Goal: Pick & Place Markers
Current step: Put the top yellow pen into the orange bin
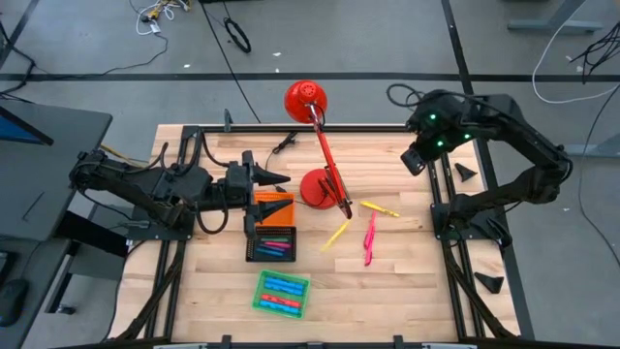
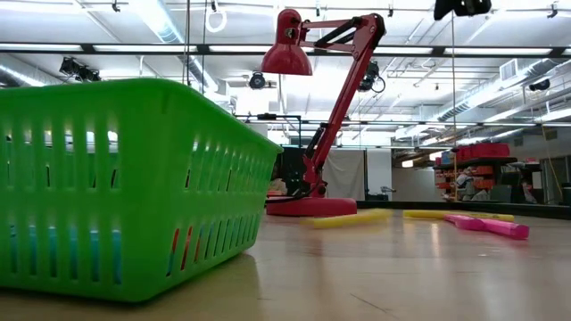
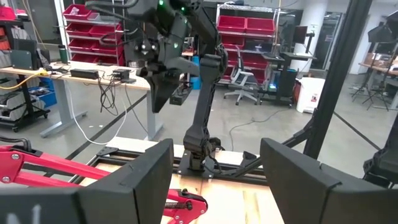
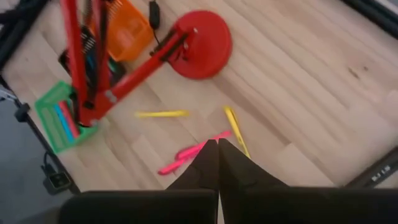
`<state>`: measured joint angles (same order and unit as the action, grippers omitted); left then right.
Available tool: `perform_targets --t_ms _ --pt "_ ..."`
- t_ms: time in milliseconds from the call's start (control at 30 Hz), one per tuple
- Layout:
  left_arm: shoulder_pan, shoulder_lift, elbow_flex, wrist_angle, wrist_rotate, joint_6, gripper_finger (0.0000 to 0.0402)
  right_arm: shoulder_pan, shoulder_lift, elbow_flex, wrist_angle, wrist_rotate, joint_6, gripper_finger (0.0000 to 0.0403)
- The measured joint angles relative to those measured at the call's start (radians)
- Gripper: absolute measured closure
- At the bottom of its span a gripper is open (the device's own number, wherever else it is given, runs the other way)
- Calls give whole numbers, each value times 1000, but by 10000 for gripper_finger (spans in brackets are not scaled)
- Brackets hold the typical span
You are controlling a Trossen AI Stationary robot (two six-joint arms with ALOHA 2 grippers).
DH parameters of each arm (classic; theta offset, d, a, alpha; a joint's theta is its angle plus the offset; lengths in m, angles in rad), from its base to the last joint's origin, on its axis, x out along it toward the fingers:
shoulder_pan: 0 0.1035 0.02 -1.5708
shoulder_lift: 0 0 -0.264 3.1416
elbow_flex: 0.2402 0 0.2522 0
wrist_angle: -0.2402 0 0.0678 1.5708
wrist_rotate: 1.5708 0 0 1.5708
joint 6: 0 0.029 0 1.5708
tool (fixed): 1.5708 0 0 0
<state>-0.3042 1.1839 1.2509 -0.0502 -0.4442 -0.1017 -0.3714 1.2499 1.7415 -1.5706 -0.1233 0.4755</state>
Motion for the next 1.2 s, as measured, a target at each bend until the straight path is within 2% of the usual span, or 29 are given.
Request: perform_targets --t_ms 533,700,1033,1200 --pt "0 0 0 1 2 -18 154 0 5 17 0 2 -16 402" --pt "0 1 0 -9 87 -12 154 0 5 17 -1 2 -38 402" --pt "0 10 4 -216 159 -26 154 0 5 17 0 2 -73 403" --pt "3 92 126 -442 173 -44 154 0 5 17 0 2 -92 403"
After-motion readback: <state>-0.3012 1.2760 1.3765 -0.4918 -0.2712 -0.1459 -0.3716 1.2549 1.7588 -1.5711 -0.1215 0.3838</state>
